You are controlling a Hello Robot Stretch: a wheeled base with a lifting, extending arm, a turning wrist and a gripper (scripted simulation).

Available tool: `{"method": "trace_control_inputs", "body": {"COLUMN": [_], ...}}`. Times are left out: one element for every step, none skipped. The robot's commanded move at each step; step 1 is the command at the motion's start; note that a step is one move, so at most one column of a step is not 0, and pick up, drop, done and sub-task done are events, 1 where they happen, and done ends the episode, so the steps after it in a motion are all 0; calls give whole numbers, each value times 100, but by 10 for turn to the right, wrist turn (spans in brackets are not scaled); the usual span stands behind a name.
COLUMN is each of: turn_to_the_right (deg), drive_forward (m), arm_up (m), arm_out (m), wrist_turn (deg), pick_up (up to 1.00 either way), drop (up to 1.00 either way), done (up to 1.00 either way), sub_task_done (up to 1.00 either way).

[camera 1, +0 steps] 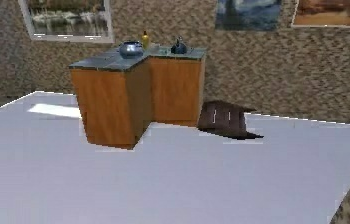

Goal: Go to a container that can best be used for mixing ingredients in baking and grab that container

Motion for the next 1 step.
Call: {"method": "trace_control_inputs", "body": {"turn_to_the_right": [30], "drive_forward": [0], "arm_up": [0], "arm_out": [0], "wrist_turn": [0], "pick_up": [0], "drop": [0], "done": [0], "sub_task_done": [0]}}
